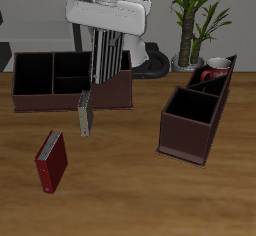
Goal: Place the red mug into the left desk caddy's left compartment and place the striped book into the left desk caddy's back compartment and place the red book into the back desk caddy's front compartment
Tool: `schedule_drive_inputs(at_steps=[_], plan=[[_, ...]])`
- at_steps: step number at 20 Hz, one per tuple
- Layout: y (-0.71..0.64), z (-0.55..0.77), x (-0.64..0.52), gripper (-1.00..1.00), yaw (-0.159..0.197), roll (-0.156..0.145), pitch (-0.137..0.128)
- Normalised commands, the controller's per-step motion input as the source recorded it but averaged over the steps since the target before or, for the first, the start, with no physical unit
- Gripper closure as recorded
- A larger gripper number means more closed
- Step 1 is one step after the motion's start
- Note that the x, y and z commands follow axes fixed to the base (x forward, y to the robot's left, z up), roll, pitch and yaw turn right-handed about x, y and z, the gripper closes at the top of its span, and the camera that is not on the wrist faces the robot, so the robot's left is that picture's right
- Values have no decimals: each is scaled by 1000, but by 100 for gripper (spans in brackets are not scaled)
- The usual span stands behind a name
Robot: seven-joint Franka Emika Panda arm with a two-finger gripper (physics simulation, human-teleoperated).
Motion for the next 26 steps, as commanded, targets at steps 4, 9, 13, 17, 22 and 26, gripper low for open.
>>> schedule_drive_inputs(at_steps=[4, 9, 13, 17, 22, 26], plan=[[272, -95, -627, 100, 33, -28, -82], [336, -35, -476, 100, -36, 13, -2], [455, -57, -597, 100, -12, 69, 13], [395, -85, -471, 100, 17, 118, 38], [279, -102, -543, 100, -34, 85, 29], [316, -37, -317, 100, -9, 23, 26]])
